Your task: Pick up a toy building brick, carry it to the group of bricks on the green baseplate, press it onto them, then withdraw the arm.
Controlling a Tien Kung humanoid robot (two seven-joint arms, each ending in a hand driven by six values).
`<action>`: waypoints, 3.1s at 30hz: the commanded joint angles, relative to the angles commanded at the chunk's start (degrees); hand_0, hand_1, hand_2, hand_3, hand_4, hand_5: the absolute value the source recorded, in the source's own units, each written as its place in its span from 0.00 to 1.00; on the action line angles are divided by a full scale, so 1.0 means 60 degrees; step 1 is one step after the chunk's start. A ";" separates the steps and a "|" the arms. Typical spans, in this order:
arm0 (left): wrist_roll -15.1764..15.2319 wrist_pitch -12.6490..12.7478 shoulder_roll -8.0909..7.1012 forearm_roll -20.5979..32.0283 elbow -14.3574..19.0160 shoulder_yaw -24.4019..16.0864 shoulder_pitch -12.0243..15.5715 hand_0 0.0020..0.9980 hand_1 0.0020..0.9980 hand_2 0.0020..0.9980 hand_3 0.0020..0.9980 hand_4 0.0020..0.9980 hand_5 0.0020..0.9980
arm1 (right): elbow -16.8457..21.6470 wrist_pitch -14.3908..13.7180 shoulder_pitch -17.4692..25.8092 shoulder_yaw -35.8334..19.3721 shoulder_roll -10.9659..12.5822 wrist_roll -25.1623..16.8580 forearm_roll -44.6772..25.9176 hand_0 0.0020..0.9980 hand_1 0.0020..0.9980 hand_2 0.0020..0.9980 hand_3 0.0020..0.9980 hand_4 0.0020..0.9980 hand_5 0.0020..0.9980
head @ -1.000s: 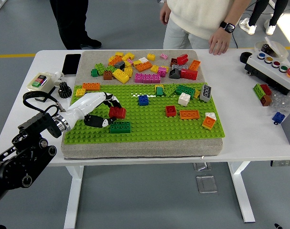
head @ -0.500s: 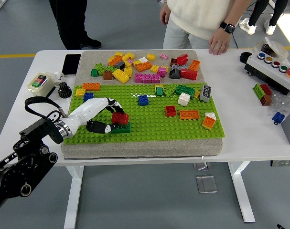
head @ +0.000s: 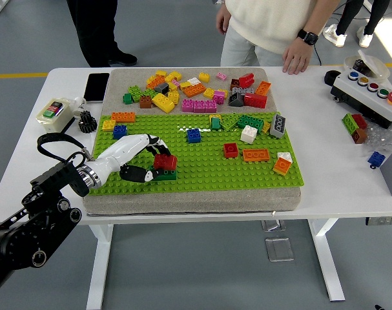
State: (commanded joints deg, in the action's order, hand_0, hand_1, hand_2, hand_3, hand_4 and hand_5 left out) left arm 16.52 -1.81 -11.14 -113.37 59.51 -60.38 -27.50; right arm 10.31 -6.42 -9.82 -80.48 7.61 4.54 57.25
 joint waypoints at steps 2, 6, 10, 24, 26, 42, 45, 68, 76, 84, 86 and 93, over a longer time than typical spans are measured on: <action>-0.0001 -0.0008 0.0051 -0.0008 -0.0110 -0.0021 -0.0020 0.59 0.56 0.57 0.53 0.53 0.00 | 0.0000 0.0010 -0.0021 0.0010 0.0008 0.0001 -0.0030 0.76 0.68 0.73 0.66 0.93 0.50; -0.0017 -0.0047 0.0103 -0.0011 -0.0180 -0.0042 -0.0002 0.59 0.56 0.57 0.53 0.53 0.00 | 0.0000 0.0015 -0.0036 0.0012 0.0013 0.0002 -0.0060 0.76 0.68 0.73 0.66 0.93 0.50; -0.0043 -0.0091 0.0133 0.0011 -0.0141 -0.0043 0.0046 0.59 0.56 0.57 0.53 0.54 0.00 | 0.0000 0.0030 -0.0022 0.0008 0.0012 0.0005 -0.0080 0.76 0.68 0.73 0.66 0.93 0.50; -0.0063 -0.0109 0.0143 -0.0061 -0.0242 -0.0072 0.0065 0.59 0.57 0.57 0.53 0.54 0.00 | 0.0000 0.0037 -0.0024 0.0022 -0.0001 -0.0016 -0.0133 0.76 0.68 0.73 0.67 0.93 0.50; -0.0062 -0.0108 0.0131 -0.0073 -0.0267 -0.0074 0.0060 0.60 0.58 0.58 0.54 0.56 0.00 | 0.0000 0.0040 -0.0021 0.0025 0.0002 -0.0014 -0.0138 0.76 0.68 0.73 0.67 0.93 0.50; 0.0002 -0.0177 0.0093 -0.0099 -0.0327 -0.0072 0.0078 0.60 0.58 0.59 0.55 0.57 0.00 | 0.0000 0.0054 -0.0015 0.0073 -0.0020 -0.0044 -0.0177 0.76 0.68 0.73 0.67 0.93 0.50; 0.0007 -0.0182 0.0094 -0.0092 -0.0333 -0.0074 0.0073 0.61 0.58 0.59 0.55 0.57 0.00 | 0.0000 0.0057 -0.0017 0.0069 -0.0021 -0.0042 -0.0179 0.76 0.68 0.73 0.67 0.93 0.50; 0.0055 -0.0235 0.0105 -0.0121 -0.0410 -0.0191 0.0053 0.61 0.59 0.59 0.55 0.65 0.00 | 0.0000 0.0101 -0.0018 0.0062 -0.0009 -0.0048 -0.0204 0.76 0.68 0.73 0.67 0.93 0.50; 0.0075 -0.0290 0.0085 -0.0141 -0.0414 -0.0223 0.0060 0.61 0.59 0.59 0.55 0.66 0.00 | 0.0000 0.0104 -0.0016 0.0045 -0.0011 -0.0051 -0.0205 0.76 0.68 0.73 0.67 0.93 0.50; 0.0093 -0.0332 0.0095 -0.0151 -0.0414 -0.0242 0.0067 0.62 0.59 0.59 0.55 0.68 0.00 | 0.0000 0.0113 -0.0009 0.0038 -0.0011 -0.0048 -0.0205 0.76 0.68 0.73 0.67 0.93 0.50; 0.0102 -0.0356 0.0096 -0.0153 -0.0415 -0.0253 0.0062 0.62 0.59 0.59 0.55 0.68 0.00 | 0.0000 0.0117 -0.0010 0.0030 -0.0009 -0.0046 -0.0205 0.76 0.68 0.73 0.67 0.93 0.50; 0.0108 -0.0371 0.0111 -0.0159 -0.0446 -0.0267 0.0055 0.63 0.61 0.60 0.56 0.77 0.03 | 0.0000 0.0113 -0.0022 0.0020 -0.0007 -0.0051 -0.0211 0.76 0.68 0.73 0.67 0.93 0.51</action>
State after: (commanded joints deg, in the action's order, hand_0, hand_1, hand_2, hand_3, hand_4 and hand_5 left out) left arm 17.17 -4.03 -10.48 -114.33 56.83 -61.99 -27.17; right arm 10.31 -5.74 -9.95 -80.36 7.57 4.24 55.99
